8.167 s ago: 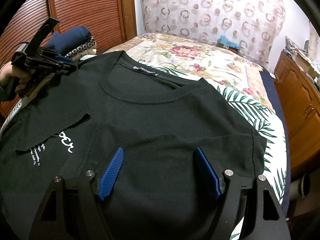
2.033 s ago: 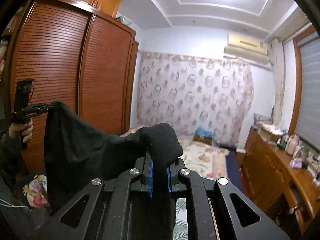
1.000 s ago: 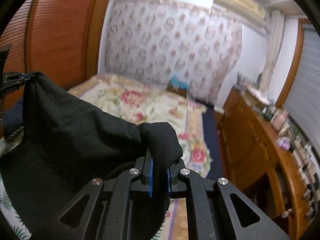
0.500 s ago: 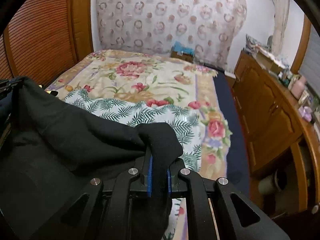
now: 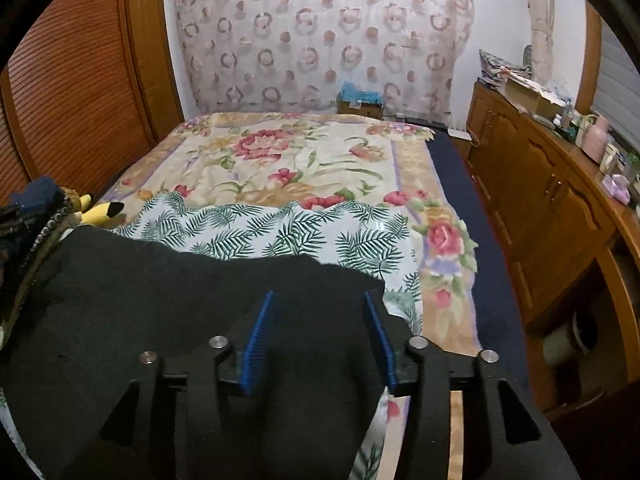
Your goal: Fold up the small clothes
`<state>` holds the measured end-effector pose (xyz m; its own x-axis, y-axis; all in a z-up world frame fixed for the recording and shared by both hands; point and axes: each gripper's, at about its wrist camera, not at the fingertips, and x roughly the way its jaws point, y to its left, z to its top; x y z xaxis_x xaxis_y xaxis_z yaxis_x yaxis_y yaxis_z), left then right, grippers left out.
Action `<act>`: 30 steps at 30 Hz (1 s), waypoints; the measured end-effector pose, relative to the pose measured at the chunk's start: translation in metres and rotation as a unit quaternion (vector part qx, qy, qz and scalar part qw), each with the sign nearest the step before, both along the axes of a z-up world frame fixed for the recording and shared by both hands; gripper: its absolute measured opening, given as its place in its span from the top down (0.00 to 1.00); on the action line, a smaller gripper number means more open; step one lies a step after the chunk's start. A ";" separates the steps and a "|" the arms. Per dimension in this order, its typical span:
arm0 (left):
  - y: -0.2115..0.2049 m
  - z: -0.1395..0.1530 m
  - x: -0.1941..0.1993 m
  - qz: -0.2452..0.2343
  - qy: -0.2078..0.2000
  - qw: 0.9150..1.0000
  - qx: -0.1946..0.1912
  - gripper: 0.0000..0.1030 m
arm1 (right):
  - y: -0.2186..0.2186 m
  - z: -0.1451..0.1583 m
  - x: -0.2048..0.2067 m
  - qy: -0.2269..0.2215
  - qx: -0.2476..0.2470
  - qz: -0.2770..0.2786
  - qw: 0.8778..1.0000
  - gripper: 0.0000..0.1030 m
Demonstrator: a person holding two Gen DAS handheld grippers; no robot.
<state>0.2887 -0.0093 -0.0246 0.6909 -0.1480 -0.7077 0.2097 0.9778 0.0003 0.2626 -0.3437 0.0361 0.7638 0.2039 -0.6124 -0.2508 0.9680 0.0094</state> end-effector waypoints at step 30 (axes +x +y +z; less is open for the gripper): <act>-0.004 -0.065 -0.056 0.046 0.054 0.997 -0.026 0.26 | -0.018 -0.061 -0.070 0.066 0.060 -0.038 0.995 0.49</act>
<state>0.2331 -0.0135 -0.0900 0.6236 -0.1262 -0.7715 0.1157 0.9909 -0.0685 0.1930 -0.3612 -0.0250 0.6939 0.2257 -0.6838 -0.1655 0.9742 0.1536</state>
